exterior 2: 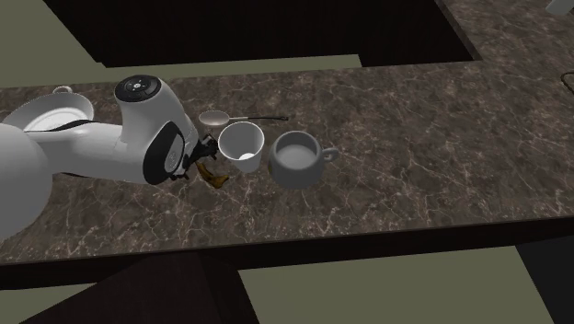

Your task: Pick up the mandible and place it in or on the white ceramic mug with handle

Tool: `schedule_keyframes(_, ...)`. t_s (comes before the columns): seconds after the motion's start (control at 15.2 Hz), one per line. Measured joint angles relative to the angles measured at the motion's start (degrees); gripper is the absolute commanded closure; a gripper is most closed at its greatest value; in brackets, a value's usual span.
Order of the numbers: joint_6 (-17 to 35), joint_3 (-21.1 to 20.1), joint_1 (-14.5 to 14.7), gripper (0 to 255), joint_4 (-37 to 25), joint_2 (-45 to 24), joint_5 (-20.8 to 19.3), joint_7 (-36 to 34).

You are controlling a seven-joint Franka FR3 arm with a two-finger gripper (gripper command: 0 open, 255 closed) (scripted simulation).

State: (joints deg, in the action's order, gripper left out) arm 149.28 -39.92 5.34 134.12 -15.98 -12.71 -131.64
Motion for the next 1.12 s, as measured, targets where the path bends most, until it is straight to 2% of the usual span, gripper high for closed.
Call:
schedule_keyframes(0.07, 0.01, 0.01, 0.01, 255, 0.0, -0.01, -0.01, -0.01)
schedule_keyframes(0.73, -0.22, -0.21, 0.04, 255, 0.05, 0.32, 0.09, 0.02)
schedule_keyframes(1.12, -3.28, -2.82, -2.23, 255, -0.17, 4.02, 4.73, 3.17)
